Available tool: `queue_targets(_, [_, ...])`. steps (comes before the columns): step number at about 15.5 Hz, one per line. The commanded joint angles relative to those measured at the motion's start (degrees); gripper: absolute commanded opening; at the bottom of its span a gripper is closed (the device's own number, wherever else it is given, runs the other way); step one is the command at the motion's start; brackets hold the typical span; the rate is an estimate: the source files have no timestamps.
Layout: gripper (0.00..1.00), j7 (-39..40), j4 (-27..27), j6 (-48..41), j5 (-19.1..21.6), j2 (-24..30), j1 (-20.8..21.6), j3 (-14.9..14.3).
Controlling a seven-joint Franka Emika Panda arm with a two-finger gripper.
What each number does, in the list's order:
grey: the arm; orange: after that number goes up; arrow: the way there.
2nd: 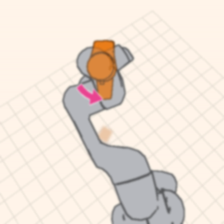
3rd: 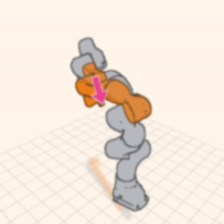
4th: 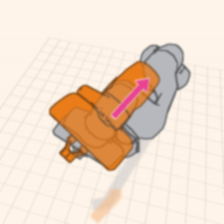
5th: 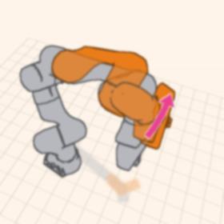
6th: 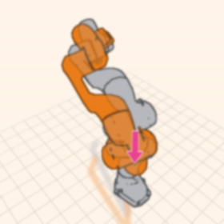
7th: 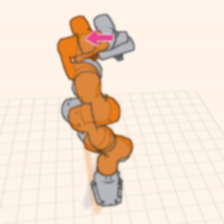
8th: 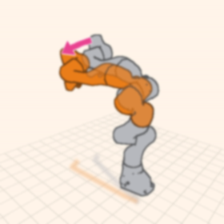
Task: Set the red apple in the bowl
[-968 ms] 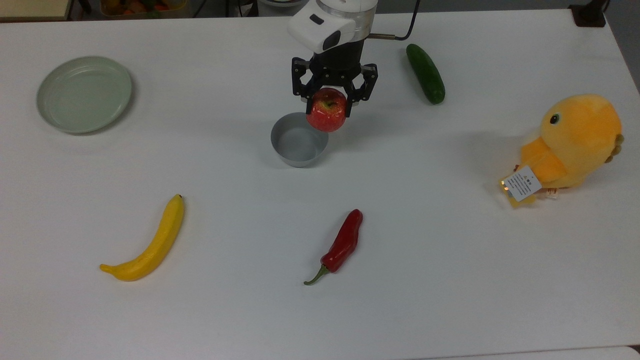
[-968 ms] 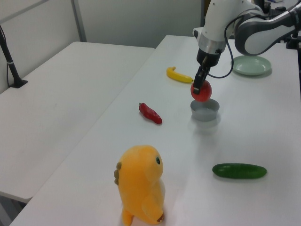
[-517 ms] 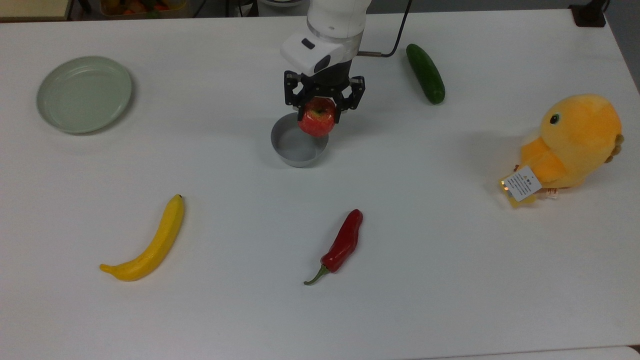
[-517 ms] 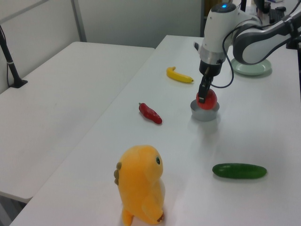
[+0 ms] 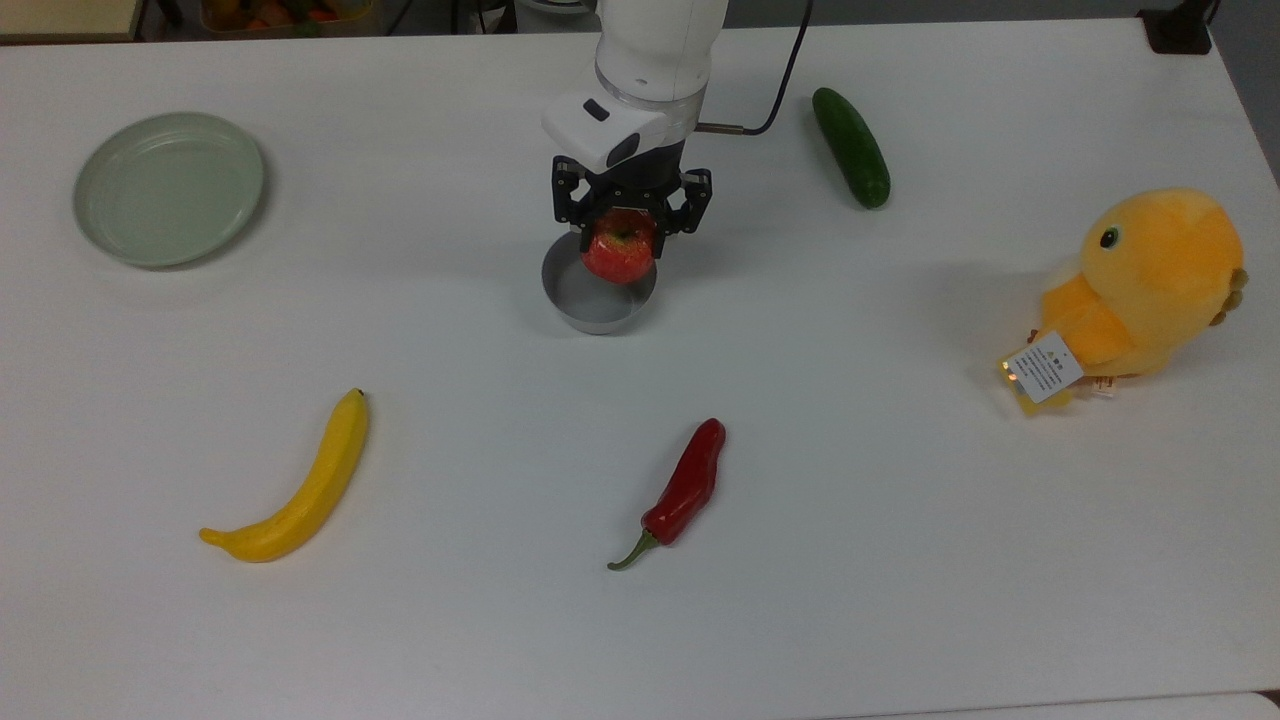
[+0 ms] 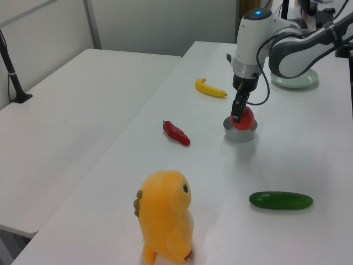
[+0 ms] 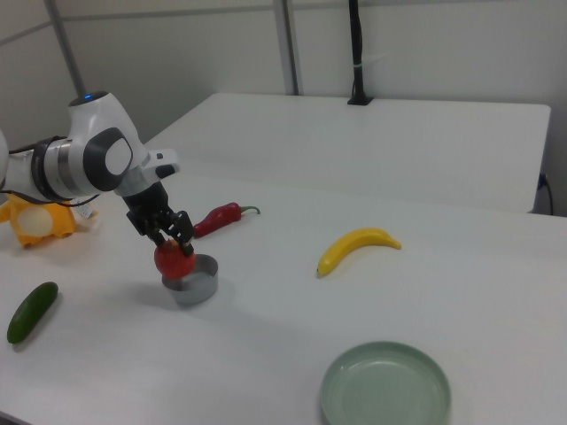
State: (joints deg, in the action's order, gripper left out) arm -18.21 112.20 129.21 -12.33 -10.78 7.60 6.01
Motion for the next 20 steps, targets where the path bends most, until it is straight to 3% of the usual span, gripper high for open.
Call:
queue_targets(1, [1.00,1.4,-1.4,-0.2,0.4,-0.6,-0.1,-0.2])
queue_targets(12, [1.00,0.6,-2.2,-2.1,1.1,2.1,-0.2,-0.3])
queue_targets(20, [1.00,1.1,-2.3,-18.9,2.3,11.2,0.4,-1.3])
